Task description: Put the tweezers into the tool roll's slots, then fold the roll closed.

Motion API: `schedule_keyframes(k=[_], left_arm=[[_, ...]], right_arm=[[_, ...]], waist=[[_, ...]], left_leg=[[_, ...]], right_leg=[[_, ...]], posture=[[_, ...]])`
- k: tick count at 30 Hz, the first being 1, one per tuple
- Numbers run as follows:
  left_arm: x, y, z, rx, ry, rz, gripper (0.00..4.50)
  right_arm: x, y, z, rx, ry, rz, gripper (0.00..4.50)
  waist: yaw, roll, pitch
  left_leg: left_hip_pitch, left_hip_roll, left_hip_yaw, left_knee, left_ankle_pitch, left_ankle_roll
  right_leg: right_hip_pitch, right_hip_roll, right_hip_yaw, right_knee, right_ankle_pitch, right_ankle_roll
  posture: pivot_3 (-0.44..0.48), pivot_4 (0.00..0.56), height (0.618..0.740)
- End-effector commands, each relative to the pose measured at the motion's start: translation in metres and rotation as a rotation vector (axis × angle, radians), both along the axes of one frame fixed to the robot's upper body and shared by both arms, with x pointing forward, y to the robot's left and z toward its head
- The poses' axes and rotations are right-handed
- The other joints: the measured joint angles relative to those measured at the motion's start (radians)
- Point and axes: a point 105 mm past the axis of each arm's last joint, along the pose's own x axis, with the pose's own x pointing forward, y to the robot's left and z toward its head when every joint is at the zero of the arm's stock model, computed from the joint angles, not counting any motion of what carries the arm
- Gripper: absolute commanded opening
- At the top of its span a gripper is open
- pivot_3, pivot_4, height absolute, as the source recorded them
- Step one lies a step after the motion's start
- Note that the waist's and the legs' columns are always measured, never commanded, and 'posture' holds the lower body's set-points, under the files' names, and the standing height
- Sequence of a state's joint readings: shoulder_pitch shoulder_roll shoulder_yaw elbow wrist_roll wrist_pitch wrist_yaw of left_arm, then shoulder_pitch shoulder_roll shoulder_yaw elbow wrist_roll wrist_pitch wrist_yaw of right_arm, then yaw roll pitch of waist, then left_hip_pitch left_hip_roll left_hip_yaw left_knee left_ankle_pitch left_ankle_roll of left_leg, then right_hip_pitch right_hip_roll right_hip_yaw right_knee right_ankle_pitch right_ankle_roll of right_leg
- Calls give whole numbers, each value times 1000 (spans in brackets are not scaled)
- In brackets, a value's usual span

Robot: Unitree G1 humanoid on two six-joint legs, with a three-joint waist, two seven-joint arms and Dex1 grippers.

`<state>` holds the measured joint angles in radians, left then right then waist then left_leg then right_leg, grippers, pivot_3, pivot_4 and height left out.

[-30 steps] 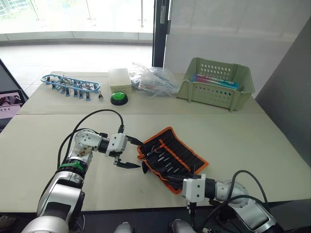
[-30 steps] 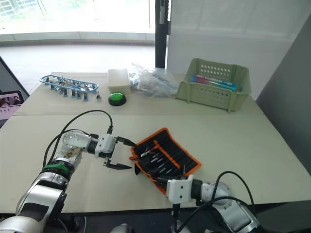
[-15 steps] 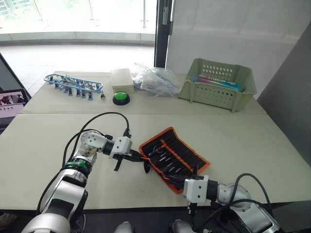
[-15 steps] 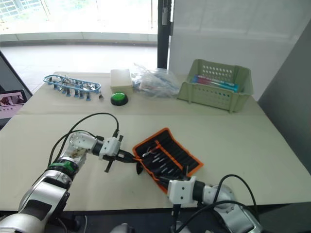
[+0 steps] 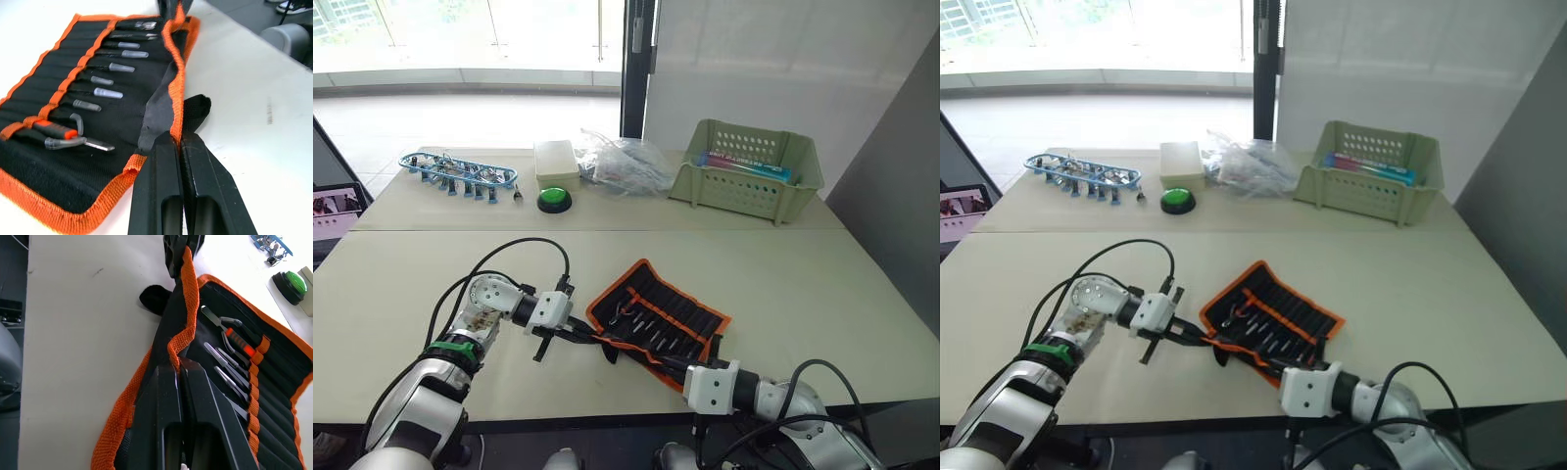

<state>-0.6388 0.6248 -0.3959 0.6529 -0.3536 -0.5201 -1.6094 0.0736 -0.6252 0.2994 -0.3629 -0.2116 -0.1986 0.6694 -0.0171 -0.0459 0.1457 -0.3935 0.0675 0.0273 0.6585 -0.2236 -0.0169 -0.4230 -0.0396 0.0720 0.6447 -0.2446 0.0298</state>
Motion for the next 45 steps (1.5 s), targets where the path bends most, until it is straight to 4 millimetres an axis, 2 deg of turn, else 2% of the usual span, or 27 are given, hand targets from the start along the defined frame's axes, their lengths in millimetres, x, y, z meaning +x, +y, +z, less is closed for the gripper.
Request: schedule_keyframes(k=[1, 13, 20, 25, 30, 36, 40, 45], left_arm=[[-13, 3, 12, -36, -7, -4, 37], [-61, -4, 13, -96, 124, 191, 37], [-67, -8, 11, -89, 174, 264, 37], [-50, 1, -2, -39, 166, 372, 37], [-23, 2, 1, -75, 167, 442, 37], [-4, -14, 9, -118, 154, 484, 37], [-2, -13, 4, -90, 138, 492, 37], [-2, -8, -1, -63, 135, 502, 37]], right_arm=[[10, -10, 6, -61, -79, -19, 0], [55, -11, 20, -142, -198, 51, 0], [65, -17, 22, -162, -218, 71, 0], [60, -15, 27, -106, -159, 82, 0], [53, -13, 26, 3, 69, 41, 0], [68, -27, 24, -33, 68, -66, 0], [76, -33, 32, -19, 32, -118, 0], [75, -29, 32, -4, 36, -122, 0]], waist=[[0, 0, 0], [-1, 2, 2], [4, 2, 2], [3, 3, 2], [7, 3, 2], [4, 3, 2], [-1, 3, 2], [3, 3, 2]], left_leg=[[0, 0, 0, 0, 0, 0], [3, 1, 1, 1, 0, 0], [2, 1, 1, 1, 0, 0], [3, 1, 1, 1, 0, 0], [3, 1, 1, 1, 0, 0], [3, 0, 1, 1, 0, 0], [2, 1, 1, 1, 0, 0], [2, 1, 1, 1, 0, 0]], right_leg=[[0, 0, 0, 0, 0, 0], [0, 1, 1, 2, -1, 0], [0, 1, 1, 2, -3, -4], [0, 1, 1, 2, -3, -4], [1, 1, 1, 2, -3, -4], [1, 1, 1, 2, 0, 0], [0, 1, 1, 2, 0, 0], [0, 1, 2, 2, 0, 0]], posture=[[0, 150, 738], [0, 150, 738], [0, 150, 738], [0, 150, 738], [0, 150, 738], [0, 150, 738], [0, 150, 738], [0, 150, 738]])
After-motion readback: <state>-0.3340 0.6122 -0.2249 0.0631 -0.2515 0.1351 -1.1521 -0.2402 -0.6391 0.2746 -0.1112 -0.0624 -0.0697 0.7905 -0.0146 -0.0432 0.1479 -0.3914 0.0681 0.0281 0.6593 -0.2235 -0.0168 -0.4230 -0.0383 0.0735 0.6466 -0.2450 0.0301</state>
